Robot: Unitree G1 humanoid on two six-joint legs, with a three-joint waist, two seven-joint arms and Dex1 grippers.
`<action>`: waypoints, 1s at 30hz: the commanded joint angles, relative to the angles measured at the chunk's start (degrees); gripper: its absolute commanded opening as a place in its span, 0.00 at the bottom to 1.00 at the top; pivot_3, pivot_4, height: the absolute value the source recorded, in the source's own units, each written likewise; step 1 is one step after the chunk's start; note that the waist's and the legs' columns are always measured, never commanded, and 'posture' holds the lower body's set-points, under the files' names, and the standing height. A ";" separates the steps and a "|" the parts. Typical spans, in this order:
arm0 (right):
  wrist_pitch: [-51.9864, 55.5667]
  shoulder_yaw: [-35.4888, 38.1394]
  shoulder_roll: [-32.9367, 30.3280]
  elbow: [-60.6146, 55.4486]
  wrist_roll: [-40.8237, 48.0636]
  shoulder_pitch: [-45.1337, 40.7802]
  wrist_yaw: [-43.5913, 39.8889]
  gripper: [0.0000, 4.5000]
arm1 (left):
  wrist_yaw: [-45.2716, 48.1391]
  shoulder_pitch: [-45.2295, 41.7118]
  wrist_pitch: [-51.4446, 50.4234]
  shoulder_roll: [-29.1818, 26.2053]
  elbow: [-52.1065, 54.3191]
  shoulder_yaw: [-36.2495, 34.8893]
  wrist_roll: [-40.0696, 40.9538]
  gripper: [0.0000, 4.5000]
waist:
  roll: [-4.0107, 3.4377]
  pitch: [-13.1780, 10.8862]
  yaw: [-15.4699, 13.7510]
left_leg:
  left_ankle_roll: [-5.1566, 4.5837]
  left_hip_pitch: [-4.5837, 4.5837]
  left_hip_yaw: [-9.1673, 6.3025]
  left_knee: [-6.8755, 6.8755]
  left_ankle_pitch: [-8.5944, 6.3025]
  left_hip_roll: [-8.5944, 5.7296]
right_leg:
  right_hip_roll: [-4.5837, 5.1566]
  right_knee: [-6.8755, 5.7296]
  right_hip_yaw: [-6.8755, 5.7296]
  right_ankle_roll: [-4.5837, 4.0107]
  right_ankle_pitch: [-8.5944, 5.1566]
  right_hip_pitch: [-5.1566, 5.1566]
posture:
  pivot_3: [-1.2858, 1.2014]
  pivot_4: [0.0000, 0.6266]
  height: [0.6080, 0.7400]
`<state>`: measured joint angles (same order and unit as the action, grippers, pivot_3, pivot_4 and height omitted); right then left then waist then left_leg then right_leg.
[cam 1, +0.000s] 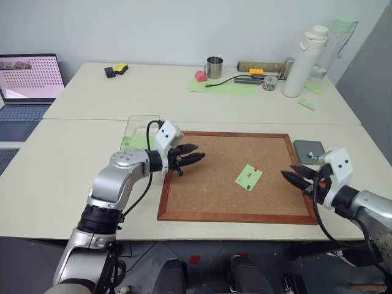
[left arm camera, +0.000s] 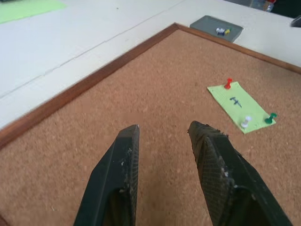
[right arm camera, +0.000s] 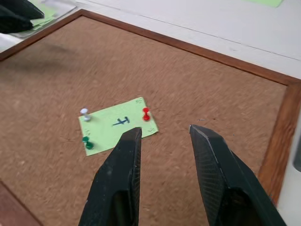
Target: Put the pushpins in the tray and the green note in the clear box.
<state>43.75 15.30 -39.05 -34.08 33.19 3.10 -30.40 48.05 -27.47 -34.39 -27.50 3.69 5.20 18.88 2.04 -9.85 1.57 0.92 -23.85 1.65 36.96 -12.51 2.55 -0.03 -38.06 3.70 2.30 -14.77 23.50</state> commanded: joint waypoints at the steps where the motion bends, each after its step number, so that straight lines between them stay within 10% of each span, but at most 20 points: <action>1: -4.87 -1.84 2.93 -2.93 -1.99 1.51 1.07 0.37 | -4.05 4.61 0.30 2.21 8.12 -1.95 1.67 0.40 | 0.01 0.01 0.00 | 0.00 0.01 0.00 0.00 0.00 0.02 | 0.00 0.01 0.01 0.00 0.00 0.00 | 0.52 0.24 1.00; 18: -16.68 -9.27 11.98 -0.04 -13.88 8.59 6.23 0.37 | -20.10 23.35 10.19 10.89 18.90 -0.41 -4.73 0.40 | -0.05 0.11 -0.03 | 0.00 0.09 0.04 0.02 0.00 0.04 | 0.13 -0.02 0.05 0.06 -0.02 -0.06 | 0.52 0.24 1.00; 30: -16.26 -10.25 13.93 3.27 -14.07 4.01 6.17 0.37 | -17.02 23.34 15.01 10.08 14.40 3.67 -6.57 0.00 | -0.07 0.13 -0.05 | 0.00 0.10 0.04 0.01 0.00 0.01 | 0.10 0.00 0.02 0.05 -0.02 -0.06 | 0.52 0.24 1.00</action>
<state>28.35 5.43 -25.63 -30.97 19.25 7.99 -24.64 30.26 -2.85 -21.86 -16.89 19.05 7.43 13.84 1.97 -9.73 1.52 0.93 -23.77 1.68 36.97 -12.51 2.54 0.06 -38.05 3.70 2.34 -14.80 23.45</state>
